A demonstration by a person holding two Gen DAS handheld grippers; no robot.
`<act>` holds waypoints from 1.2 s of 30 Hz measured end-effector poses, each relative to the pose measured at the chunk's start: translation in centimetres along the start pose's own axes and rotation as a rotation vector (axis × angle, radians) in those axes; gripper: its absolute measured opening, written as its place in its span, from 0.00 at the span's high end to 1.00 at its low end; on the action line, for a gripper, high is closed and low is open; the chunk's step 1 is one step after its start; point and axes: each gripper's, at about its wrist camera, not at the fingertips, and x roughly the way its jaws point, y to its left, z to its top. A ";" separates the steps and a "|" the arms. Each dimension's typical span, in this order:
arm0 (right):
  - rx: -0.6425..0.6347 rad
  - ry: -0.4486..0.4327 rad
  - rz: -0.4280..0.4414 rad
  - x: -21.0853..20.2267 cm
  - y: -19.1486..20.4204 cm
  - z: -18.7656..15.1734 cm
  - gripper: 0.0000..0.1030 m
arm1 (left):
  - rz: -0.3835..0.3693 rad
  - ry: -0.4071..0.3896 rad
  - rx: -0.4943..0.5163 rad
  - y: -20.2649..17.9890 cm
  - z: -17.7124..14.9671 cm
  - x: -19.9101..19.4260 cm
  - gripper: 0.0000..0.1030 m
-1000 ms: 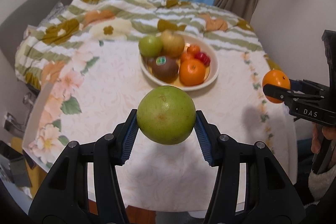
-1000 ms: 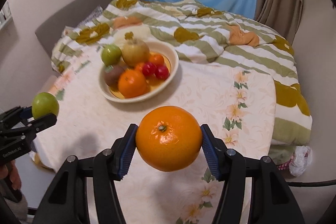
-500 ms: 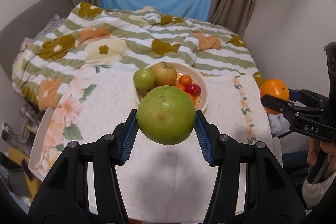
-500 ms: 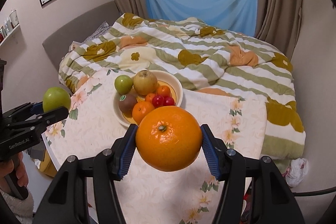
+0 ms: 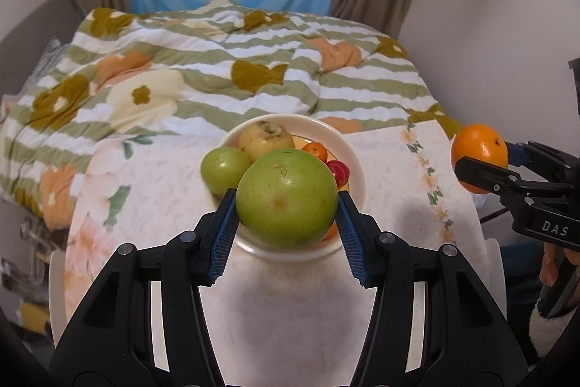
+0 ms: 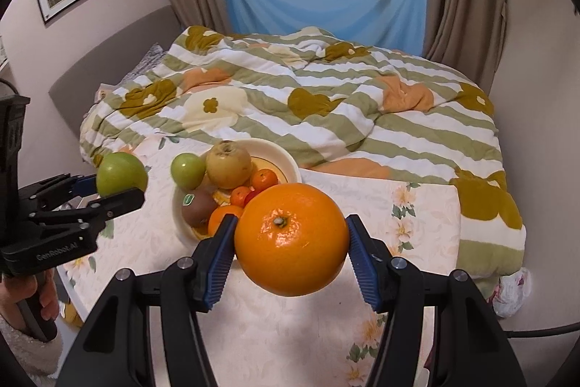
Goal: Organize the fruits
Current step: 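Carry the green apple into the bowl and open the left tool while the right tool carries the mandarin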
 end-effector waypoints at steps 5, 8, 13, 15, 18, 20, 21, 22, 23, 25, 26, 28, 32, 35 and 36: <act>0.024 0.013 -0.040 1.4 0.0 0.4 0.46 | -0.038 0.044 0.055 0.3 1.1 3.4 0.42; 0.046 0.025 -0.048 2.2 -0.1 0.5 0.46 | -0.048 0.073 0.087 0.3 1.2 5.3 0.42; 0.078 0.040 -0.075 3.6 -0.3 0.4 0.46 | -0.043 0.120 0.139 0.3 1.1 8.2 0.42; 0.100 0.041 -0.079 4.0 -0.4 0.4 0.46 | -0.042 0.131 0.153 0.3 1.1 9.0 0.42; 0.125 0.042 -0.084 4.3 -0.6 0.3 0.46 | -0.044 0.138 0.170 0.1 1.3 9.9 0.42; 0.135 0.041 -0.088 4.4 -0.6 0.4 0.46 | -0.035 0.139 0.186 0.0 1.4 10.3 0.42; 0.141 0.039 -0.092 4.4 -0.7 0.4 0.46 | -0.030 0.140 0.194 -0.1 1.5 10.5 0.42; 0.144 0.040 -0.094 4.4 -0.7 0.4 0.46 | -0.030 0.138 0.198 -0.1 1.6 10.6 0.41; 0.149 0.040 -0.098 4.4 -0.8 0.3 0.46 | -0.031 0.132 0.200 -0.2 1.7 10.6 0.41; 0.156 0.039 -0.104 4.5 -0.9 0.3 0.46 | -0.031 0.111 0.207 -0.5 2.0 10.4 0.09; 0.159 0.039 -0.105 4.5 -1.0 0.3 0.46 | -0.016 0.086 0.206 -0.5 2.1 9.9 0.02; 0.166 0.040 -0.107 4.4 -1.1 0.3 0.46 | -0.027 0.055 0.203 -0.6 2.4 9.1 0.00; 0.163 0.037 -0.104 4.4 -1.1 0.5 0.46 | -0.034 0.048 0.183 -0.2 2.8 8.1 0.00; 0.152 0.031 -0.097 4.5 -1.1 1.0 0.46 | -0.033 0.042 0.143 0.9 2.9 6.9 0.00; 0.150 0.030 -0.092 4.5 -1.1 1.2 0.46 | -0.029 0.039 0.132 1.2 2.8 6.5 0.00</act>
